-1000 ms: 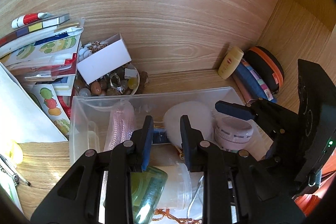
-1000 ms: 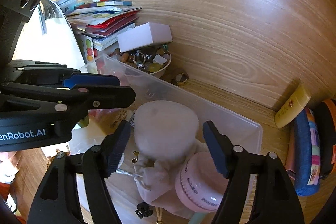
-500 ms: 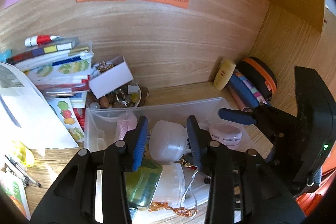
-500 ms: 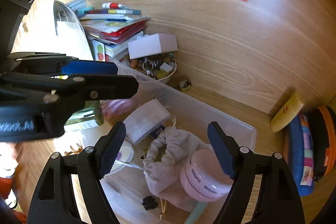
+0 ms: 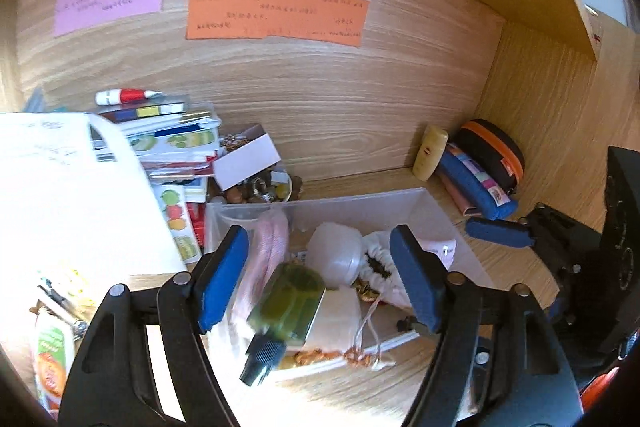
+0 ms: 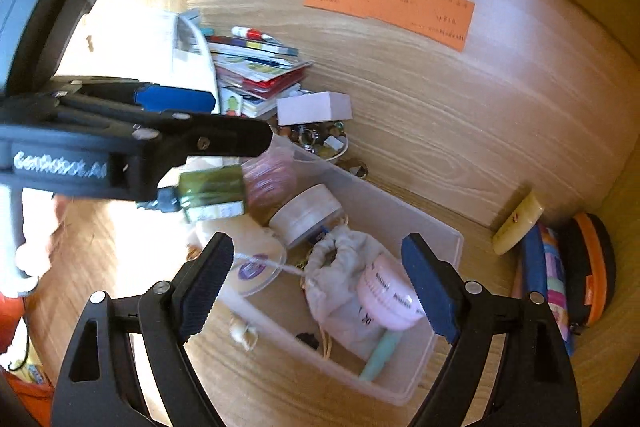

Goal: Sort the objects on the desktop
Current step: 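Open both tools to release the eraser and frosted container in the box, then move the left tool down to the small green patterned box on the desk, then close the left tool on the small green patterned box and lift it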

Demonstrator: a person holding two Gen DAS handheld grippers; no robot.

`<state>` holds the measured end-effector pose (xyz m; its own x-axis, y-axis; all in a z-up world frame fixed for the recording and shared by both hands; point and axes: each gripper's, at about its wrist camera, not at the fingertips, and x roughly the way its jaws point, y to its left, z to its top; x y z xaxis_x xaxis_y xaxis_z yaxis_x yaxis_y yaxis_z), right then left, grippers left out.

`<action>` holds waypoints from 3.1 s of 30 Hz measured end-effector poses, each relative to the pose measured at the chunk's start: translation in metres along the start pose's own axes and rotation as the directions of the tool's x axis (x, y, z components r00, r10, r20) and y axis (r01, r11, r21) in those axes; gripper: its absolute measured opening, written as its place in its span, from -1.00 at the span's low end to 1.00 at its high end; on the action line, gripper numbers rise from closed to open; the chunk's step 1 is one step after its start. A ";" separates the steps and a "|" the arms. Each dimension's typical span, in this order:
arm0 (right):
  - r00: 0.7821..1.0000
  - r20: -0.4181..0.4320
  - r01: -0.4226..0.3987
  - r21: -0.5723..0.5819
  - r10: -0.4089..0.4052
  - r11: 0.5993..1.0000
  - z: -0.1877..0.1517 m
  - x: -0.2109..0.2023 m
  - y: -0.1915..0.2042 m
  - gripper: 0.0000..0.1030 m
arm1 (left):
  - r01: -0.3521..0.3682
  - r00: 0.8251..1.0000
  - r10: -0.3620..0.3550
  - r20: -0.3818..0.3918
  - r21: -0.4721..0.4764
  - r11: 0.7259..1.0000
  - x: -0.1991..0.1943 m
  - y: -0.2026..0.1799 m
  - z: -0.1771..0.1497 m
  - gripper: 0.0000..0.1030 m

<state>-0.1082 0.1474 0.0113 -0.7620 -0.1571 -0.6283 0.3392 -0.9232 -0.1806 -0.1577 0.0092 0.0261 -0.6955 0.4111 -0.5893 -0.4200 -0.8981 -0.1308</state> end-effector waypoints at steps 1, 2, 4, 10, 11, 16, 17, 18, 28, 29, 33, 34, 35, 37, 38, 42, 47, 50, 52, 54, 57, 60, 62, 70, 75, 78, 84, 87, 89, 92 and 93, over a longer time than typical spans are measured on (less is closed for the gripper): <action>1.000 0.002 0.000 -0.002 0.000 1.000 -0.002 -0.003 0.002 0.63 | -0.004 1.000 0.004 0.000 0.004 1.000 -0.003 0.000 -0.002 0.46; 1.000 0.004 -0.002 -0.002 0.002 1.000 -0.006 -0.007 0.004 0.63 | -0.013 1.000 0.013 0.000 0.008 1.000 -0.007 -0.001 -0.005 0.49; 1.000 0.007 -0.012 0.002 0.012 1.000 -0.011 -0.012 0.006 0.63 | -0.028 1.000 0.028 0.002 0.018 0.999 -0.013 -0.002 -0.011 0.55; 1.000 -0.003 -0.015 0.003 0.015 1.000 -0.033 -0.025 0.017 0.63 | -0.082 0.997 0.082 0.010 0.039 0.996 -0.034 -0.003 -0.035 0.79; 1.000 -0.004 -0.016 0.003 0.016 1.000 -0.036 -0.027 0.018 0.63 | -0.091 0.996 0.091 0.006 0.040 0.995 -0.037 -0.002 -0.039 0.80; 1.000 -0.019 -0.015 0.011 0.015 1.000 -0.055 -0.034 0.022 0.63 | -0.105 0.994 0.106 -0.029 0.036 0.994 -0.046 0.000 -0.061 0.83; 1.000 -0.024 -0.017 0.014 0.018 1.000 -0.057 -0.034 0.022 0.63 | -0.110 0.993 0.111 -0.037 0.038 0.993 -0.048 0.001 -0.067 0.83; 0.999 -0.030 -0.019 0.019 0.019 1.000 -0.061 -0.035 0.022 0.63 | -0.117 0.992 0.119 -0.044 0.041 0.992 -0.049 0.001 -0.073 0.83; 0.997 -0.081 0.002 0.081 0.005 0.997 -0.086 -0.031 0.014 0.63 | -0.119 0.983 0.129 -0.131 0.084 0.989 -0.064 0.004 -0.129 0.83; 0.996 -0.085 0.000 0.086 0.007 0.996 -0.088 -0.030 0.013 0.63 | -0.115 0.982 0.127 -0.137 0.092 0.989 -0.066 0.002 -0.135 0.83; 0.994 -0.103 -0.009 0.108 0.020 0.994 -0.094 -0.025 0.010 0.63 | -0.093 0.981 0.112 -0.158 0.128 0.987 -0.074 -0.009 -0.155 0.83; 0.994 -0.106 -0.013 0.114 0.025 0.993 -0.096 -0.024 0.010 0.63 | -0.085 0.981 0.106 -0.163 0.135 0.987 -0.074 -0.011 -0.158 0.83; 0.993 -0.110 -0.018 0.118 0.031 0.993 -0.097 -0.023 0.010 0.63 | -0.076 0.981 0.100 -0.169 0.144 0.987 -0.076 -0.014 -0.163 0.83; 0.992 -0.114 -0.030 0.121 0.044 0.992 -0.097 -0.022 0.011 0.63 | -0.058 0.980 0.087 -0.180 0.159 0.986 -0.077 -0.018 -0.170 0.83; 0.992 -0.117 -0.035 0.119 0.049 0.992 -0.097 -0.021 0.012 0.63 | -0.050 0.979 0.080 -0.185 0.166 0.985 -0.078 -0.019 -0.172 0.83; 0.990 -0.124 -0.052 0.114 0.066 0.992 -0.098 -0.016 0.016 0.63 | 0.028 0.972 0.010 -0.234 0.159 0.987 -0.070 -0.027 -0.182 0.67; 0.982 -0.152 -0.089 0.135 0.110 0.987 -0.097 -0.003 0.019 0.63 | 0.061 0.954 -0.002 -0.301 0.186 0.981 -0.047 -0.037 -0.190 0.36; 0.979 -0.163 -0.103 0.135 0.124 0.986 -0.096 0.004 0.022 0.63 | 0.074 0.949 -0.007 -0.317 0.199 0.977 -0.039 -0.040 -0.190 0.24; 0.977 -0.168 -0.112 0.128 0.133 0.986 -0.094 0.008 0.024 0.63 | 0.081 0.947 -0.011 -0.321 0.204 0.976 -0.035 -0.041 -0.188 0.17; 0.976 -0.173 -0.115 0.124 0.136 0.986 -0.092 0.012 0.025 0.62 | 0.087 0.946 -0.017 -0.324 0.204 0.975 -0.030 -0.041 -0.185 0.09; 0.973 -0.178 -0.128 0.128 0.150 0.983 -0.089 0.019 0.027 0.60 | 0.094 0.948 -0.026 -0.319 0.198 0.976 -0.026 -0.041 -0.181 -0.03; 0.968 -0.187 -0.143 0.141 0.168 0.980 -0.087 0.026 0.030 0.59 | 0.097 0.949 -0.038 -0.312 0.176 0.980 -0.024 -0.037 -0.178 -0.22; 0.965 -0.194 -0.152 0.147 0.179 0.977 -0.086 0.031 0.031 0.54 | 0.100 0.950 -0.046 -0.310 0.161 0.982 -0.023 -0.034 -0.176 -0.32; 0.956 -0.210 -0.158 0.221 0.205 0.962 -0.081 0.045 0.029 0.17 | 0.092 0.952 -0.057 -0.301 0.104 0.990 -0.021 -0.022 -0.170 -0.35; 0.957 -0.223 -0.138 0.210 0.185 0.968 -0.078 0.053 0.036 0.12 | 0.076 0.965 -0.053 -0.258 0.077 0.994 -0.028 -0.014 -0.164 -0.36; 0.954 -0.237 -0.137 0.204 0.184 0.969 -0.076 0.059 0.040 0.00 | 0.067 0.972 -0.050 -0.230 0.068 0.995 -0.032 -0.009 -0.160 -0.36; 0.949 -0.242 -0.146 0.229 0.202 0.962 -0.071 0.064 0.039 -0.13 | 0.073 0.972 -0.057 -0.229 0.064 0.995 -0.034 -0.003 -0.160 -0.36; 0.949 -0.241 -0.151 0.228 0.205 0.962 -0.069 0.065 0.042 -0.24 | 0.081 0.967 -0.062 -0.246 0.068 0.994 -0.034 -0.002 -0.162 -0.36; 0.950 -0.242 -0.147 0.211 0.197 0.966 -0.067 0.065 0.045 -0.33 | 0.080 0.965 -0.060 -0.254 0.069 0.994 -0.032 -0.001 -0.163 -0.36; 0.943 -0.245 -0.177 0.196 0.223 0.964 -0.068 0.063 0.049 -0.50 | 0.091 0.962 -0.073 -0.263 0.059 0.994 -0.033 0.001 -0.164 -0.35; 0.941 -0.247 -0.187 0.188 0.231 0.964 -0.069 0.061 0.052 -0.52 | 0.093 0.961 -0.075 -0.264 0.055 0.994 -0.033 0.002 -0.164 -0.34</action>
<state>-0.0993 0.1142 -0.0882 -0.5024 -0.2738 -0.8201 0.3656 -0.9268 0.0855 -0.0400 -0.0313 -0.0856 -0.4830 0.4215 -0.7675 -0.5140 -0.8461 -0.1412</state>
